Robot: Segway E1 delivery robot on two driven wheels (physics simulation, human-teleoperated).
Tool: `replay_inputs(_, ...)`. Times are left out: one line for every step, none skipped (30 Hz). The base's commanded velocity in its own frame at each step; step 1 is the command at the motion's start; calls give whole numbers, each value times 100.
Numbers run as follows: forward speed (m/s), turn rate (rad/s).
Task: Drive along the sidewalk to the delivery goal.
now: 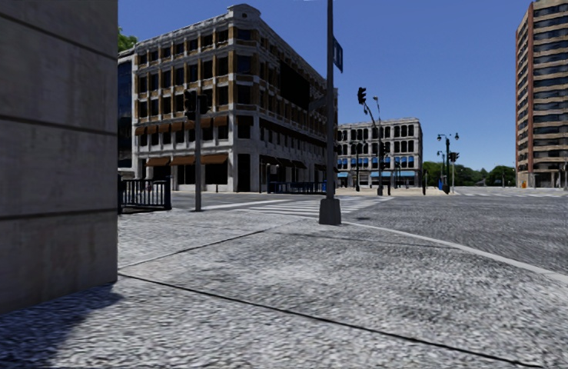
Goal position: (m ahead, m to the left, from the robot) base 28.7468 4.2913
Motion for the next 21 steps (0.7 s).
replay_inputs(146, 0)
replay_inputs(146, 0)
replay_inputs(146, 0)
replay_inputs(146, 0)
replay_inputs(146, 0)
replay_inputs(146, 0)
replay_inputs(146, 0)
replay_inputs(146, 0)
replay_inputs(146, 0)
replay_inputs(146, 0)
replay_inputs(146, 0)
replay_inputs(146, 0)
replay_inputs(146, 0)
replay_inputs(146, 0)
replay_inputs(146, 0)
replay_inputs(146, 0)
replay_inputs(146, 0)
replay_inputs(146, 0)
replay_inputs(146, 0)
replay_inputs(146, 0)
replay_inputs(146, 0)
